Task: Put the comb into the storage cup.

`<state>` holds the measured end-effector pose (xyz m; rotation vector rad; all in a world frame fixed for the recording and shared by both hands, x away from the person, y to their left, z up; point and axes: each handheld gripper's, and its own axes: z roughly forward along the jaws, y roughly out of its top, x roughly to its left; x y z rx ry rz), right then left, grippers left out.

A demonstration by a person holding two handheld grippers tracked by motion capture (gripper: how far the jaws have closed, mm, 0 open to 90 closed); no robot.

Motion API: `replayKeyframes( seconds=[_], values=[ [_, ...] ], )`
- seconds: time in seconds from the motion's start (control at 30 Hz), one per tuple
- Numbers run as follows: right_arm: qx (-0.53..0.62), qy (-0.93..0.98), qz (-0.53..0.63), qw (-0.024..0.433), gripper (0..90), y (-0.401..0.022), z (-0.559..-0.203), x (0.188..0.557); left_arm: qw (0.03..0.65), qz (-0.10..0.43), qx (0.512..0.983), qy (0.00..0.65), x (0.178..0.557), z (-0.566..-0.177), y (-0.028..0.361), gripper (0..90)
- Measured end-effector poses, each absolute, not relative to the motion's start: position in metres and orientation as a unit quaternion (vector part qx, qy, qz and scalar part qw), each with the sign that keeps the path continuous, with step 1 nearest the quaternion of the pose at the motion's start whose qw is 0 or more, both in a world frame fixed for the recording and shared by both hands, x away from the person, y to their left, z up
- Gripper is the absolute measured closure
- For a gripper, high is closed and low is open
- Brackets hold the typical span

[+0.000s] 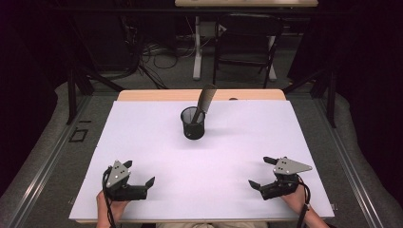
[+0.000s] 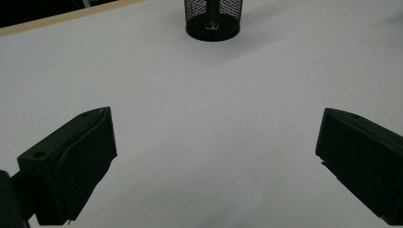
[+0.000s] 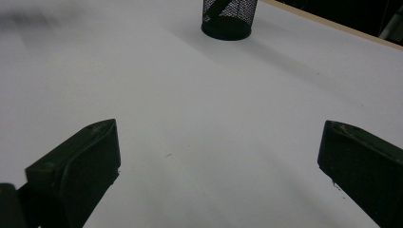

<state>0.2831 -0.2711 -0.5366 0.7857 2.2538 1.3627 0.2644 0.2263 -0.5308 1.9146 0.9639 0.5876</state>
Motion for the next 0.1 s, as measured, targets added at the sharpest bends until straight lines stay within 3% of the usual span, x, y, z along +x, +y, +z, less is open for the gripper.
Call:
replayKeyframes(
  seconds=[0.1],
  values=[
    [0.281,0.804,0.487,0.196,0.0,-0.2716,-0.5365,0.2836,0.443,0.238,0.774,0.385,0.2645,-0.5303,0.2262,0.0]
  ],
)
